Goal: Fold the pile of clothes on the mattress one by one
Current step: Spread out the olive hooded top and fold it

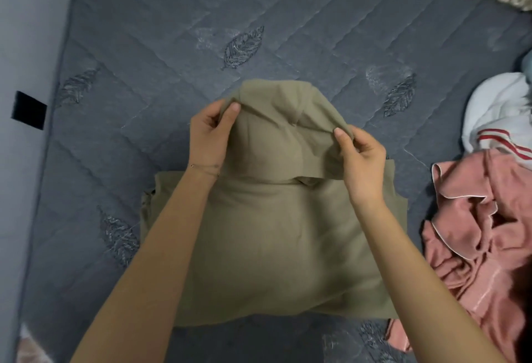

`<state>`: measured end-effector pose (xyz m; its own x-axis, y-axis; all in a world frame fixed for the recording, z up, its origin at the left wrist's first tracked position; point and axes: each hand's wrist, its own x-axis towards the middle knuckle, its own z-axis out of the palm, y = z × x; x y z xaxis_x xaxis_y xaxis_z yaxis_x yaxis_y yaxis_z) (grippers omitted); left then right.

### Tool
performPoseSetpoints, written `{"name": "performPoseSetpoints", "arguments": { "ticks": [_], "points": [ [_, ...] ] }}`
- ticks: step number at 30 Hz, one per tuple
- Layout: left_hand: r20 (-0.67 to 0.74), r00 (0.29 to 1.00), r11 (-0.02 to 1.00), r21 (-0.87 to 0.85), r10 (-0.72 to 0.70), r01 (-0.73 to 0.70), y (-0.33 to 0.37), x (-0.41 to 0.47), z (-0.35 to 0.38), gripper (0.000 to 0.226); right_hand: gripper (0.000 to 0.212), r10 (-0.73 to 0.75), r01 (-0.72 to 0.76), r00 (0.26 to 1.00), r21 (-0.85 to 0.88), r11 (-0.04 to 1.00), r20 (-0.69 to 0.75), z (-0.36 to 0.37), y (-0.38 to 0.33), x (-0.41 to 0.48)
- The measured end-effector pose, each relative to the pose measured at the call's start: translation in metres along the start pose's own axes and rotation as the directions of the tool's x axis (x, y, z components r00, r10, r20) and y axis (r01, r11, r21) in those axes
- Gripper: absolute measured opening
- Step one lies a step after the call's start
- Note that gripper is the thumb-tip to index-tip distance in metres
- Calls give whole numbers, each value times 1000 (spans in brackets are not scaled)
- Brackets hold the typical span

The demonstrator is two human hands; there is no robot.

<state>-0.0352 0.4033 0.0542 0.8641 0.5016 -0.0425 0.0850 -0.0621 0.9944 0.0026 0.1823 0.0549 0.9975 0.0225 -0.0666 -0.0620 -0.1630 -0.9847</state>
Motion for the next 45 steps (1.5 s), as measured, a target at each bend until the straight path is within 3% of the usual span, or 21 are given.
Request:
{"name": "performPoseSetpoints", "arguments": {
  "ticks": [3,5,8,14,17,20,22,24,26,30,34,36,38,42,45],
  "points": [
    [32,999,998,-43,42,-40,19,-6,-10,15,15,4,-3,1000,42,999,-21,-8,-16,-2],
    [87,995,999,-29,40,-38,21,-21,-18,30,21,16,-17,1000,69,997,21,-16,-19,-10],
    [219,973,997,35,-74,68,4,-58,-35,47,24,110,-123,984,84,989,143,-28,-10,-31],
    [469,839,939,317,-276,132,-56,-148,-67,30,27,301,-243,892,-206,948,337,-56,52,-100],
    [504,779,826,562,-374,33,-88,-184,-78,12,40,423,-294,828,-357,887,368,-65,78,-137],
    [543,710,750,660,-447,-33,-102,-210,-84,16,41,462,-309,813,-412,857,353,-67,88,-163],
    [490,798,791,612,-350,-28,-101,-221,-82,20,35,378,-221,877,-450,865,296,-64,89,-172],
    [333,934,827,556,-125,-88,-95,-225,-73,25,23,163,-5,954,-530,848,251,-58,88,-174],
    [216,976,786,606,-17,-121,-88,-224,-54,38,32,49,129,962,-607,784,268,-46,90,-172],
    [264,963,630,757,-52,-173,-94,-216,-8,63,57,49,245,930,-714,656,364,-19,103,-165],
    [288,933,408,895,-217,-182,-133,-212,13,68,64,137,330,890,-823,462,434,-11,132,-154],
    [268,926,264,944,-267,-197,-153,-215,11,69,67,195,345,870,-842,414,452,-12,148,-151],
    [263,928,186,958,-262,-219,-165,-217,8,69,69,177,378,861,-833,405,477,-15,156,-147],
    [236,953,228,955,-191,-191,-157,-217,14,70,65,-17,388,904,-804,451,427,-38,148,-129],
    [218,976,326,921,24,-214,-141,-228,31,60,79,-20,324,936,-841,432,351,-74,143,-99]
  ]
}}
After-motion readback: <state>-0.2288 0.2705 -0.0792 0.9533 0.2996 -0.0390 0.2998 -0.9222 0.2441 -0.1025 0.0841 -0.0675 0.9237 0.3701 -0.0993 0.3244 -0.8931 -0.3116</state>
